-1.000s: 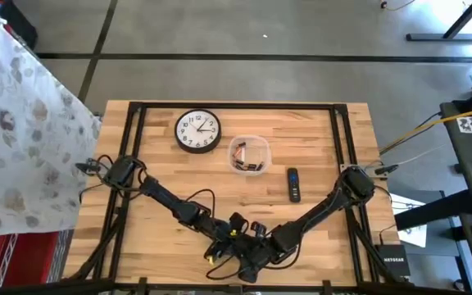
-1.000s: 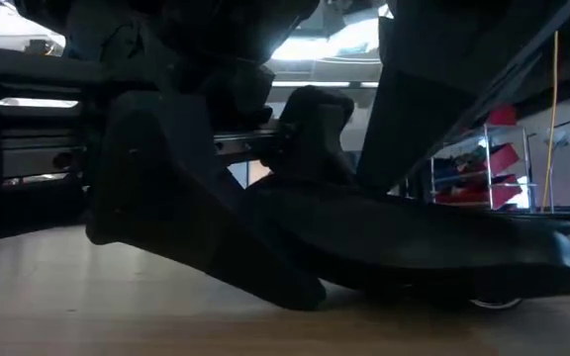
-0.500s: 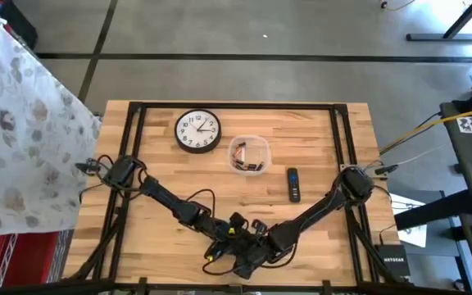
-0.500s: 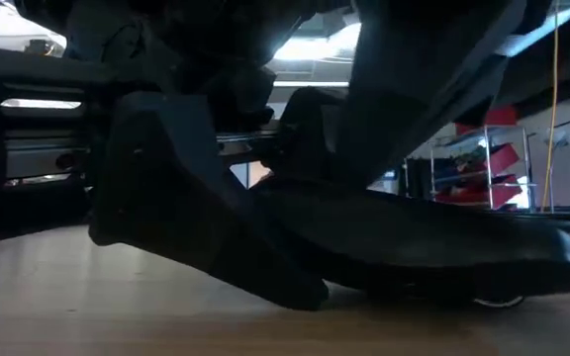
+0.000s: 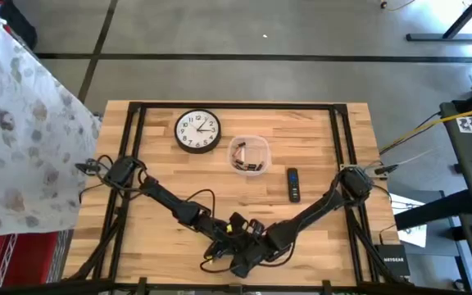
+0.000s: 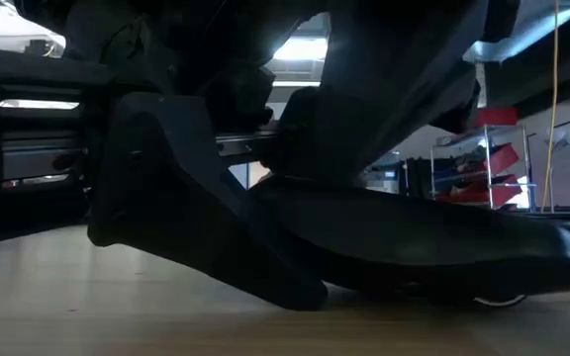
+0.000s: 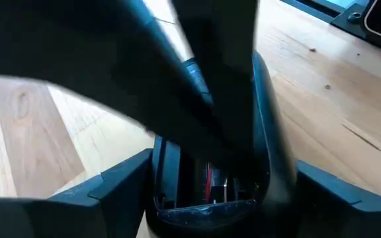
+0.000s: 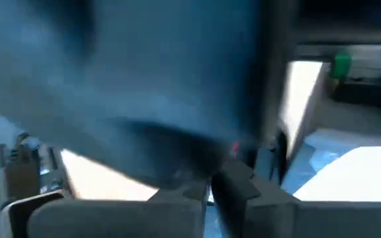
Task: Insert battery
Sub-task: Insert the silver battery into the computer mouse
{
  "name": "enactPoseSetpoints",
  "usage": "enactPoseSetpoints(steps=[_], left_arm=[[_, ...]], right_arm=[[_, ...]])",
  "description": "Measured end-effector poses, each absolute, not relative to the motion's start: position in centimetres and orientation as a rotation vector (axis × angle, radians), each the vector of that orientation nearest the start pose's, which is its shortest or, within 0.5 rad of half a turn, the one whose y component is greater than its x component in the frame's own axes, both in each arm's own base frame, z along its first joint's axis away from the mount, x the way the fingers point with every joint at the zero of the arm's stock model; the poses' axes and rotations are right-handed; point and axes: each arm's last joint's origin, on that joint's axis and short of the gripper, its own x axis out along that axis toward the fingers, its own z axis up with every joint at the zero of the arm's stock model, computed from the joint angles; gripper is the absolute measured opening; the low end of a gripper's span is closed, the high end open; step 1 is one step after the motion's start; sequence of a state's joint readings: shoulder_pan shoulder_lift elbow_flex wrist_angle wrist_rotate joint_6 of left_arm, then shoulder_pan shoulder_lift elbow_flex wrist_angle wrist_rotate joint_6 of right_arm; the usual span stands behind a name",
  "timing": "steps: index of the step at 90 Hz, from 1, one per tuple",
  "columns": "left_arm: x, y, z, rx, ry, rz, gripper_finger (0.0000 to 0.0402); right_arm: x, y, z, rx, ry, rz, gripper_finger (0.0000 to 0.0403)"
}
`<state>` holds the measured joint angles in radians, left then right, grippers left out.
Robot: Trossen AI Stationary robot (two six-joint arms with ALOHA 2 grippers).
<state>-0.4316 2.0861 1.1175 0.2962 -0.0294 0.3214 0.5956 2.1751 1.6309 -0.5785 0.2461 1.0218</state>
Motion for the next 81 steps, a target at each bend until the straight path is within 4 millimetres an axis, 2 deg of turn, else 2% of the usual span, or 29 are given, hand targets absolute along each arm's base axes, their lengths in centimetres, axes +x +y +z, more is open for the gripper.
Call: enactPoseSetpoints(steps=[19, 81], left_arm=[[37.6, -17.4, 10.5, 0.469, 0.591, -0.496, 0.0276], [37.5, -17.4, 10.5, 0.477, 0.593, -0.500, 0.0276]], right_arm=[[37.2, 24.4, 16.6, 0.481, 1.117, -0.306, 0.0000], [37.6, 24.7, 15.5, 0.491, 1.131, -0.266, 0.0000]])
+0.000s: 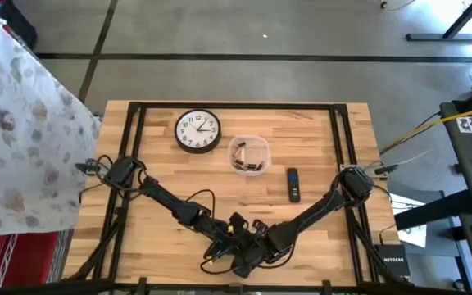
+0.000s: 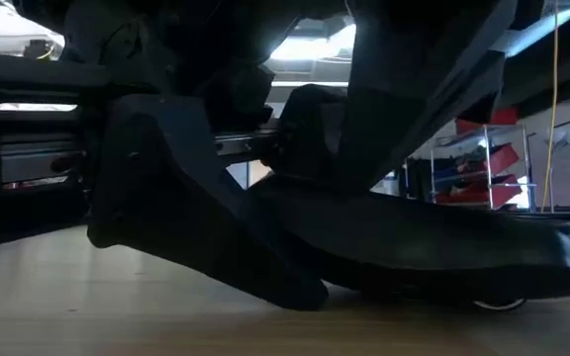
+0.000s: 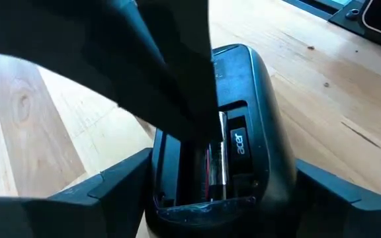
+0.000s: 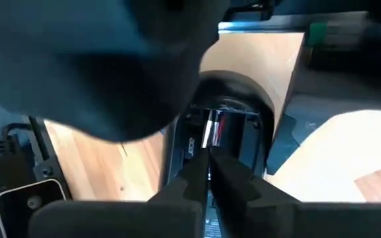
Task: Insert battery
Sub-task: Insert the silver battery into the computer mouse
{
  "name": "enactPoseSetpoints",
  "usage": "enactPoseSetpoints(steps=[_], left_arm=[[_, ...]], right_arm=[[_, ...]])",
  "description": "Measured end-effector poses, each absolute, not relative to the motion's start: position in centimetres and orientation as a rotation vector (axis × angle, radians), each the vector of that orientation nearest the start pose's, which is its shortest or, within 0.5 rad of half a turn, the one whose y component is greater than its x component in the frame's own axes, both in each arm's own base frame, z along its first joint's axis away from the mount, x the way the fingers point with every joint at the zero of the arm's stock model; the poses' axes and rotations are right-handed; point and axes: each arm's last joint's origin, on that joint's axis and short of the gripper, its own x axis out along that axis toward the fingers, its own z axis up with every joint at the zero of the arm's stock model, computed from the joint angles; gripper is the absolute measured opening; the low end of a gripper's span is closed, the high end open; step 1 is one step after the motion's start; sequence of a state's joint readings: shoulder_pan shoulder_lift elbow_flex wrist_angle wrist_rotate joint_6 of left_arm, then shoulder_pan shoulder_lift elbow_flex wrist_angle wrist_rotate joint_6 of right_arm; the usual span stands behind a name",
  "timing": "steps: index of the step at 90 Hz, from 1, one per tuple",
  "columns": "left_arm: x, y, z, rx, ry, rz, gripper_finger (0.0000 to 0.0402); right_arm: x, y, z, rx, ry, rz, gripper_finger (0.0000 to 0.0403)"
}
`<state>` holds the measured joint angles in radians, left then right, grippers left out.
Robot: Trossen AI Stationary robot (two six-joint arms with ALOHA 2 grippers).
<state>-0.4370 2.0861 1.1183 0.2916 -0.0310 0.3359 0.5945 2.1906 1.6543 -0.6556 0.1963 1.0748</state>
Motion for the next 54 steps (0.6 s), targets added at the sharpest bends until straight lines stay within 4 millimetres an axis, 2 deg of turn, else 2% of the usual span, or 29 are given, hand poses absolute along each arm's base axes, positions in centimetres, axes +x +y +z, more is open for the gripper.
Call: enactPoseSetpoints(steps=[32, 54], left_arm=[[37.5, -17.4, 10.4, 0.485, 0.600, -0.503, 0.0276], [37.4, -17.4, 10.3, 0.490, 0.620, -0.507, 0.0275]], right_arm=[[37.8, 25.0, 14.5, 0.497, 1.148, -0.260, 0.0000], [37.4, 25.4, 14.7, 0.487, 1.157, -0.252, 0.0000]])
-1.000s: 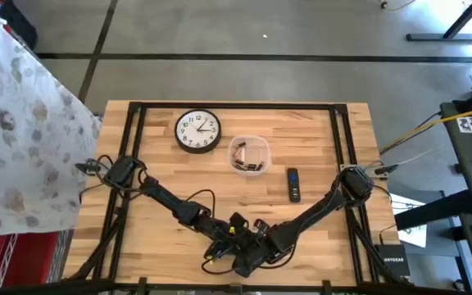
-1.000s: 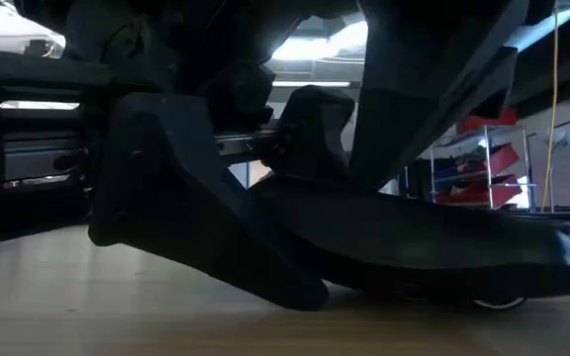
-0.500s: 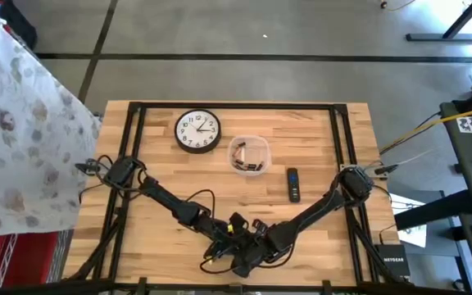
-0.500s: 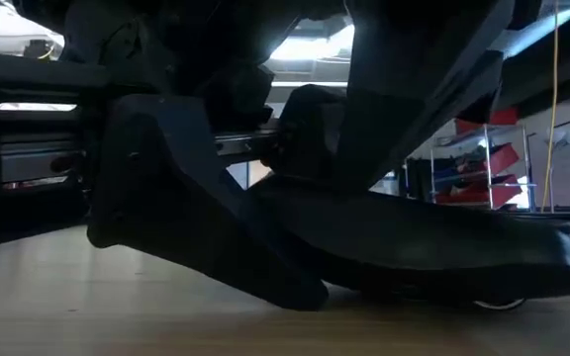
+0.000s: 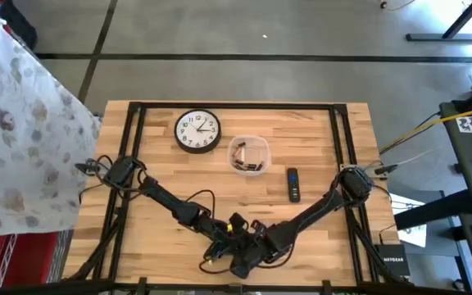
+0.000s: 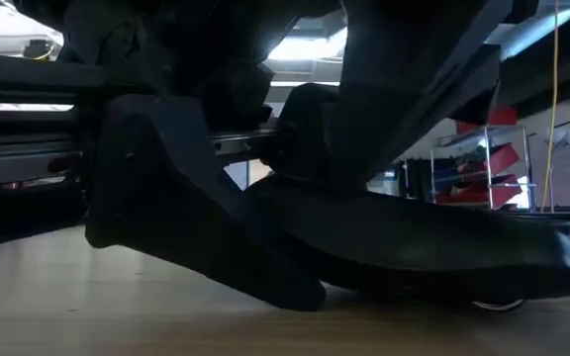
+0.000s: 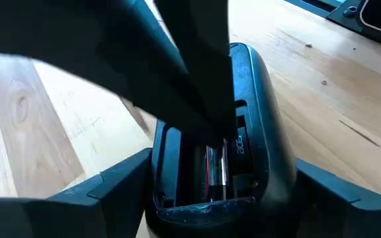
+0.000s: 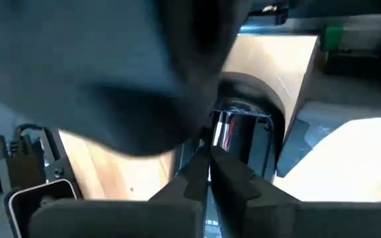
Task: Insert battery
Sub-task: Insert the silver battery into the computer mouse
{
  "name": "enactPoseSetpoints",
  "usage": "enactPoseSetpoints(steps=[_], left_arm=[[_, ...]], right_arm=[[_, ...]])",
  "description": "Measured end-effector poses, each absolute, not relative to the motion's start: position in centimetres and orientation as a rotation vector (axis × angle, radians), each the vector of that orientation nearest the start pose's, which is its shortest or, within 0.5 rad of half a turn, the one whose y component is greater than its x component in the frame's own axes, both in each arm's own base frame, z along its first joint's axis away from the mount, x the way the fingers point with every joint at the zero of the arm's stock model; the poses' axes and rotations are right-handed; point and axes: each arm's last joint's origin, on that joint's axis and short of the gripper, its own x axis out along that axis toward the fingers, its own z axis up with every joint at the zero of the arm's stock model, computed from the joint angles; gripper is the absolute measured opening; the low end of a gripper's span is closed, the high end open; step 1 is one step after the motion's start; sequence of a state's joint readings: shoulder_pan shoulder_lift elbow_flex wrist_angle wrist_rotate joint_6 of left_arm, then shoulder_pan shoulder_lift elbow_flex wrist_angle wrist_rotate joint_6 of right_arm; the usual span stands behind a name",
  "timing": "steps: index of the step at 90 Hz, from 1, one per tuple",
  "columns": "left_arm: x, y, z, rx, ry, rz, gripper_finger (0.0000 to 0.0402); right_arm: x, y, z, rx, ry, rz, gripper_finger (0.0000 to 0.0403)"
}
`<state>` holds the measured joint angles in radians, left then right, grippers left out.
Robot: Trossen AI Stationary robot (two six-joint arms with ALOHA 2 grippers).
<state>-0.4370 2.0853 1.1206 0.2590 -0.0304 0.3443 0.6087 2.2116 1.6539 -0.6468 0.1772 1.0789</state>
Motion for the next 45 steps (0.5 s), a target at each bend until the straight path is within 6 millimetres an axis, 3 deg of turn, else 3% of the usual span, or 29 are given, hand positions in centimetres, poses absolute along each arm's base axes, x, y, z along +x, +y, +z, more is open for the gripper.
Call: enactPoseSetpoints(steps=[19, 33, 45], left_arm=[[37.3, -17.3, 10.2, 0.481, 0.635, -0.509, 0.0275], [37.3, -17.2, 10.3, 0.493, 0.635, -0.505, 0.0275], [37.3, -17.3, 10.2, 0.490, 0.636, -0.505, 0.0275]], right_arm=[[35.9, 26.4, 15.7, 0.454, 1.059, -0.350, 0.0000], [33.9, 28.2, 15.1, 0.473, 1.096, -0.389, 0.0000], [33.4, 29.2, 14.4, 0.451, 0.951, -0.463, 0.0000]])
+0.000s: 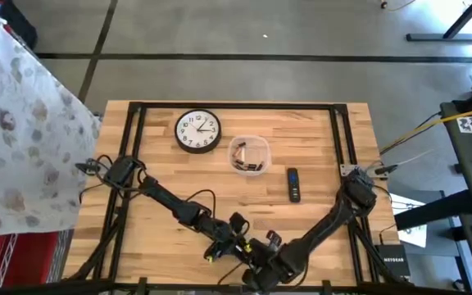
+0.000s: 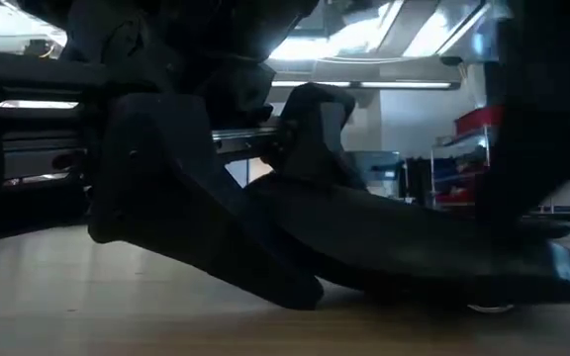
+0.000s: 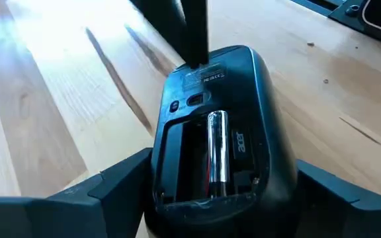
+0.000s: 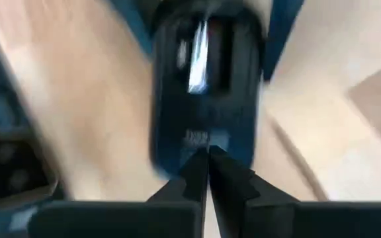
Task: Insert battery
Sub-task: Insert the silver battery into the computer mouse
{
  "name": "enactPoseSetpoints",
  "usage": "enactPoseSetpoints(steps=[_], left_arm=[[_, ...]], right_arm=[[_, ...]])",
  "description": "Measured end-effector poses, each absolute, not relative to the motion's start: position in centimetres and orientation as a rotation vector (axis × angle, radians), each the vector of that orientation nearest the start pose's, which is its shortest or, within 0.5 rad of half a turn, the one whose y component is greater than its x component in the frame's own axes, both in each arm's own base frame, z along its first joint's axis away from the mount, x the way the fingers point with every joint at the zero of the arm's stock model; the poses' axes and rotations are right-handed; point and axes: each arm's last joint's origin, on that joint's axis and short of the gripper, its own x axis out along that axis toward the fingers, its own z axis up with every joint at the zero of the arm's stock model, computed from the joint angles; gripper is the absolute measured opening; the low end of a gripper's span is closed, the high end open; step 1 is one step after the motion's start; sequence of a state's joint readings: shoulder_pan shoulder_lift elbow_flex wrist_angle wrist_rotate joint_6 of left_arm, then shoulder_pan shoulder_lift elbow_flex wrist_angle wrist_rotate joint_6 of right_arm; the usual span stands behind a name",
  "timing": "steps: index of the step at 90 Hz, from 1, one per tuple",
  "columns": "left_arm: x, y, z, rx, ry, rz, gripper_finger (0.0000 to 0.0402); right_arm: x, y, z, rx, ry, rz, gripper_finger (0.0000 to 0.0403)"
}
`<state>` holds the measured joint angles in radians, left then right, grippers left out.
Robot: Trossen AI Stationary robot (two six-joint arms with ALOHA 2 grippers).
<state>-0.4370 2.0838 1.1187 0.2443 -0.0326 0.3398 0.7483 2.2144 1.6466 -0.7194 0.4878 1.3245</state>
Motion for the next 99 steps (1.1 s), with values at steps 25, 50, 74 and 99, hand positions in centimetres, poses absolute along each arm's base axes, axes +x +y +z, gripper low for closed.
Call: enactPoseSetpoints(steps=[25, 50, 74, 99], left_arm=[[37.3, -17.4, 10.3, 0.491, 0.628, -0.508, 0.0275], [37.3, -17.4, 10.2, 0.486, 0.630, -0.507, 0.0275], [37.3, -17.4, 10.2, 0.487, 0.629, -0.508, 0.0275], [37.2, -17.4, 10.2, 0.487, 0.633, -0.516, 0.0275]], right_arm=[[33.6, 29.3, 14.9, 0.436, 0.771, -0.521, 0.0000], [34.6, 28.9, 14.3, 0.463, 0.807, -0.497, 0.0000], [35.3, 28.6, 12.8, 0.447, 0.840, -0.496, 0.0000], [35.6, 28.7, 13.0, 0.395, 0.874, -0.427, 0.0000]])
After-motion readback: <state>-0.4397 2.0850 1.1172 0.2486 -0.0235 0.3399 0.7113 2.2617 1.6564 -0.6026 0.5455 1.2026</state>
